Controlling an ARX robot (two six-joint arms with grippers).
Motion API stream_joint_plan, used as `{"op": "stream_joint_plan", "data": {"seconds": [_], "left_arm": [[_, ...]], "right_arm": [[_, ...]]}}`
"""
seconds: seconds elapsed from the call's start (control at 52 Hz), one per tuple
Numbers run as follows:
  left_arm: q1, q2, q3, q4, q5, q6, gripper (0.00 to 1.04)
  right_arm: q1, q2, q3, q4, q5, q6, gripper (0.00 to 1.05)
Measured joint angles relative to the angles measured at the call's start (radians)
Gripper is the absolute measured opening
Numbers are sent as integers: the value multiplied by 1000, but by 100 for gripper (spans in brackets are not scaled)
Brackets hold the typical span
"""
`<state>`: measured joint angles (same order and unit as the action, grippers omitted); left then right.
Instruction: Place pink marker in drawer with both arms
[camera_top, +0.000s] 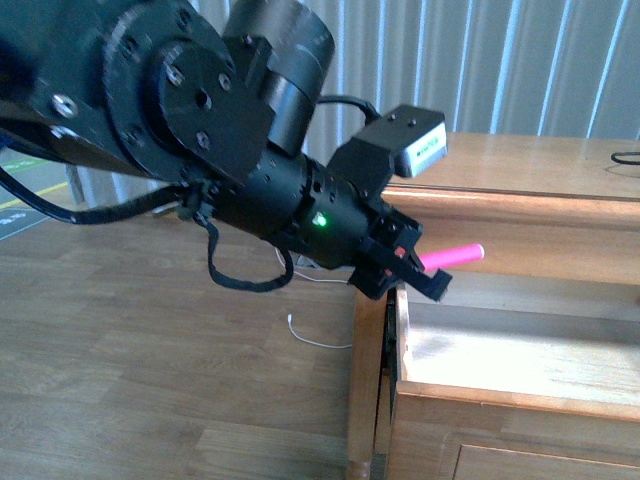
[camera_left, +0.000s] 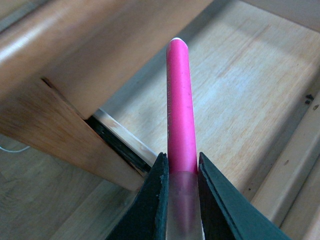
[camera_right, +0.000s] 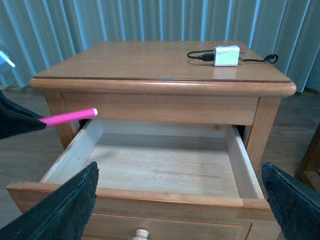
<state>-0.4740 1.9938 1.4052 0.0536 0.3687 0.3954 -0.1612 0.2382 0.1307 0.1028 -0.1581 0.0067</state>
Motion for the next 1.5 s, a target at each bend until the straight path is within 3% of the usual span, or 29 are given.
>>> {"op": "stream_joint_plan", "data": {"seconds": [0.5, 1.018, 1.345, 1.499], "left_arm": [[-74, 154, 97, 55, -55, 11, 15], [-69, 37, -25, 183, -141, -43, 100], [-10, -215, -256, 296, -361, -98, 99], [31, -373, -400, 361, -419, -138, 99]], "right_arm": [[0, 0, 0, 0, 0, 0, 96], [0, 0, 0, 0, 0, 0, 96], [0, 0, 0, 0, 0, 0, 96], [0, 0, 0, 0, 0, 0, 96]]}}
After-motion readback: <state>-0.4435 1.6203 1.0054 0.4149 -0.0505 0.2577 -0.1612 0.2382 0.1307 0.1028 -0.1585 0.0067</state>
